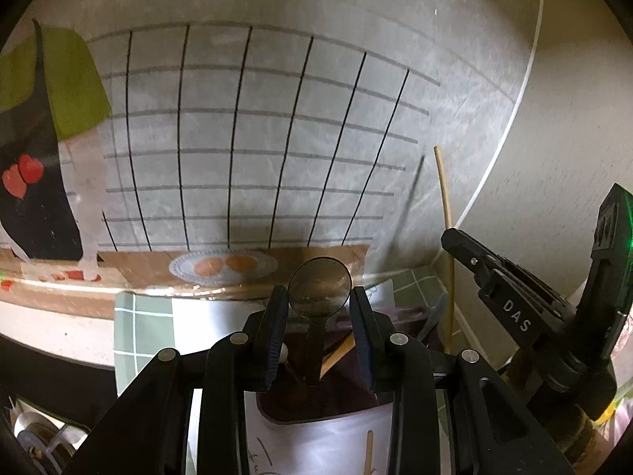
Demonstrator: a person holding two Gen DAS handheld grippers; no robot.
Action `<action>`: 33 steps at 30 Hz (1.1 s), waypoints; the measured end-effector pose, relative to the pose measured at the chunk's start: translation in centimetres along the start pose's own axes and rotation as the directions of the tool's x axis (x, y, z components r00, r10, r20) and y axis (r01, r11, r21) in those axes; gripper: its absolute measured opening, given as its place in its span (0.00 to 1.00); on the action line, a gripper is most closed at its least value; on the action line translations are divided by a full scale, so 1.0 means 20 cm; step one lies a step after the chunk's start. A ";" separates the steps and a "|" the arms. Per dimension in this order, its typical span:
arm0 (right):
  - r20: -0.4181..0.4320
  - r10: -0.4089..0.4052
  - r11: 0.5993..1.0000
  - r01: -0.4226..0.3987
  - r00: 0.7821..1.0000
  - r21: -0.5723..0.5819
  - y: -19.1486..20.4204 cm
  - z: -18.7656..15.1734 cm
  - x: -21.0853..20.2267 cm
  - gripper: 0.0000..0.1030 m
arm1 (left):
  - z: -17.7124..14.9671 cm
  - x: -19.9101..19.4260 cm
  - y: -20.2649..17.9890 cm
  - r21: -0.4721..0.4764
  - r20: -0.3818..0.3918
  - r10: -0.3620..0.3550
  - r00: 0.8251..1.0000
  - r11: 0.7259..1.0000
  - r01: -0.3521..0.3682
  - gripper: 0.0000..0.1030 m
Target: Organize utensils
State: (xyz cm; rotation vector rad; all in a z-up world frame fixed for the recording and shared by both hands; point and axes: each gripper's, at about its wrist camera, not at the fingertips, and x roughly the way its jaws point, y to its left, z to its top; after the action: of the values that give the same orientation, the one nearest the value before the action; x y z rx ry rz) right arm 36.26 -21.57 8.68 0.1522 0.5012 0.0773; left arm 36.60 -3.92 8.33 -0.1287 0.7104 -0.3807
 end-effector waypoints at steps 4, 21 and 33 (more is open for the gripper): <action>-0.062 0.013 1.000 -0.012 0.998 0.015 -0.03 -0.07 0.06 0.05 | -0.06 0.06 0.01 -0.021 -0.054 -0.013 0.998 1.000 0.012 0.34; -0.234 -0.048 0.994 0.071 0.971 0.089 -0.19 -0.28 -0.36 0.25 | -0.36 -0.38 0.12 -0.036 -0.077 0.110 0.991 0.993 -0.113 0.47; -0.478 0.051 0.999 -0.042 0.877 0.029 0.07 -0.73 -0.43 0.25 | -0.84 -0.55 0.27 -0.055 -0.227 0.126 0.966 0.988 -0.142 0.54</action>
State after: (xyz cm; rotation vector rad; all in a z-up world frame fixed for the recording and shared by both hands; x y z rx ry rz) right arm 21.71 -19.37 0.36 0.1625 0.9967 0.1600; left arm 19.66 5.53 1.07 -0.1050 0.9499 -0.2417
